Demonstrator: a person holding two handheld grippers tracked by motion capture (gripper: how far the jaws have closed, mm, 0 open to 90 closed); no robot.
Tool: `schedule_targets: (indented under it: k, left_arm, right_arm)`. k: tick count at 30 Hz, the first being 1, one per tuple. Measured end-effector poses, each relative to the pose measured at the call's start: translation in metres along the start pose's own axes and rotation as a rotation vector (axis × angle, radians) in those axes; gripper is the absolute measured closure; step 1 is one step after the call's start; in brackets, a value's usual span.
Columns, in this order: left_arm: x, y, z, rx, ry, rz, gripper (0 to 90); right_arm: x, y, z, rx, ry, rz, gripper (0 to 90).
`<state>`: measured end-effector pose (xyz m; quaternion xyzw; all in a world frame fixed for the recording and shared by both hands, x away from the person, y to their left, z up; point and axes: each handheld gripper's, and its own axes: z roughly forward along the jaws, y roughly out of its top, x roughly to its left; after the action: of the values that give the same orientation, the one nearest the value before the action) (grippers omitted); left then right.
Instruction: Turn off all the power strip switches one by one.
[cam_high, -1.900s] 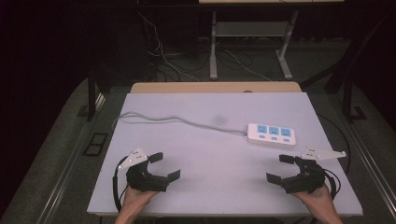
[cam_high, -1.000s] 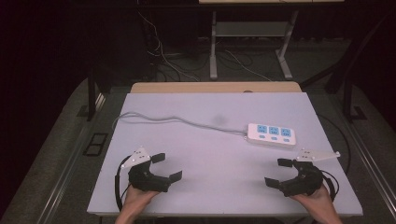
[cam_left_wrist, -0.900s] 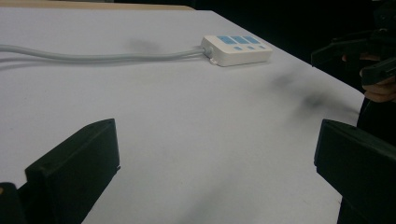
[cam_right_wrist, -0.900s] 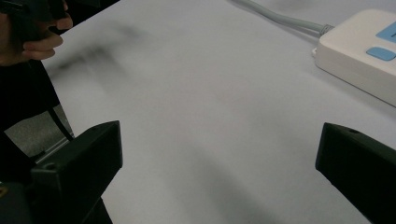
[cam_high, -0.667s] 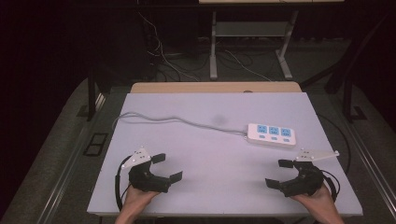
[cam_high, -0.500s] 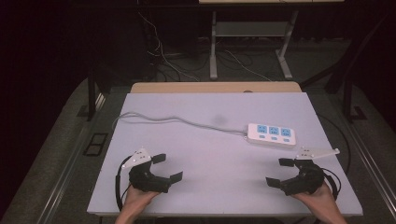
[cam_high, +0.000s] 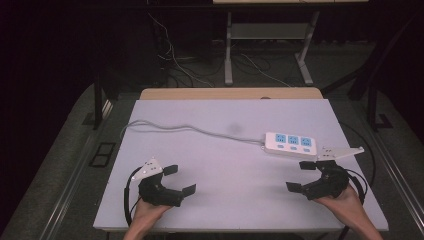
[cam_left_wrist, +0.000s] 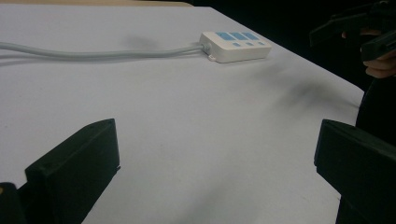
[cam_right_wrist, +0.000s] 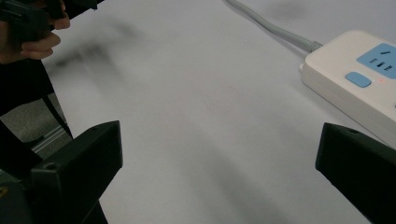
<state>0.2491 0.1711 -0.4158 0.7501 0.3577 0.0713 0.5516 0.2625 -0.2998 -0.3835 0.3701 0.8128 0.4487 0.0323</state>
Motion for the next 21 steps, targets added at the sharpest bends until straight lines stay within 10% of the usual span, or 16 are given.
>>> schedule_targets:
  k: [21]
  left_arm:
    - [0.001, 0.0, 0.0, -0.003, 0.001, -0.001, 0.0]
  right_arm:
    - [-0.01, 0.035, 0.002, 0.033, -0.003, -0.032, 0.4]
